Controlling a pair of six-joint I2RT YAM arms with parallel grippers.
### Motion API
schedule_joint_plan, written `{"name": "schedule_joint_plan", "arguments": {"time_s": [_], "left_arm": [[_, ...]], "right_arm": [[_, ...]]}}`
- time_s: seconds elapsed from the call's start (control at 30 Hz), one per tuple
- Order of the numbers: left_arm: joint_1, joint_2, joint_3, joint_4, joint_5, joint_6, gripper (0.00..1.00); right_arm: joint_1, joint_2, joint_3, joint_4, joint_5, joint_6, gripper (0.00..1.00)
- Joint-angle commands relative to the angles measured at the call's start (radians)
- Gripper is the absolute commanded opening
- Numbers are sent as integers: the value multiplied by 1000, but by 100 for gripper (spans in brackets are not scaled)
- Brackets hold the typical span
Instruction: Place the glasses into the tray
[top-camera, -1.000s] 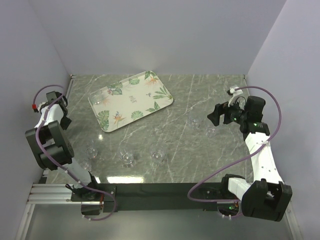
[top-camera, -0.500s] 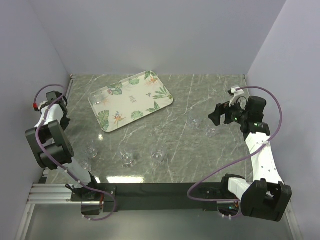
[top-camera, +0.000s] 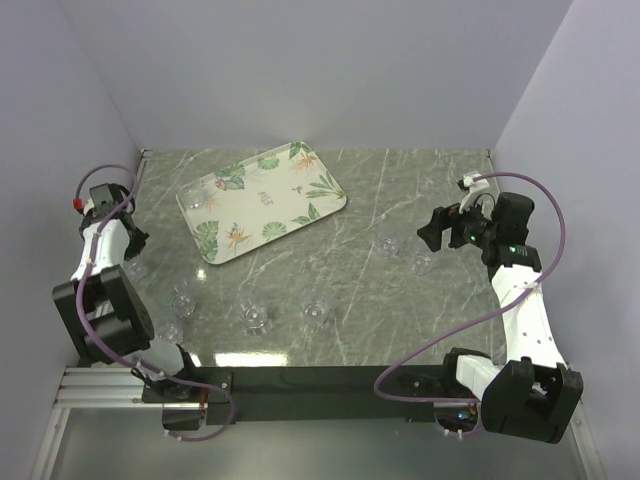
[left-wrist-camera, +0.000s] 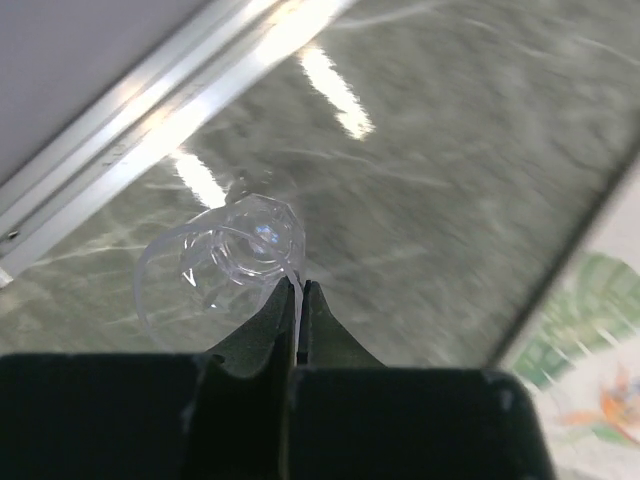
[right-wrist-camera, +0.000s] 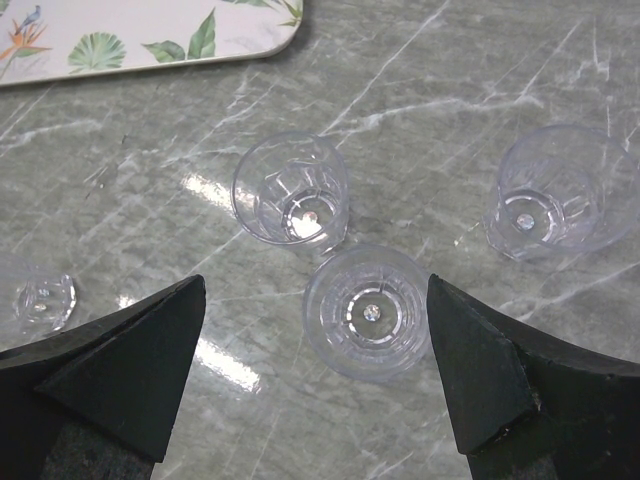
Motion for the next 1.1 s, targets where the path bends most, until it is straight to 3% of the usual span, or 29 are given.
{"name": "schedule_joint_plan", "arguments": {"time_s": [0.0, 0.4, 0.7, 1.07], "left_arm": [[-15, -91, -10, 80, 155, 66, 0], [-142, -94, 116, 80, 391, 127, 0], [-317, 142, 404, -29, 365, 181, 0], [-446, 512, 850, -175, 275, 216, 0]], "right_arm": [[-11, -27, -2, 30, -20, -1, 97], [-11, -38, -5, 30, -23, -4, 97], [-12, -47, -5, 30, -25, -7, 97], [-12, -51, -6, 30, -22, -9, 97]]}}
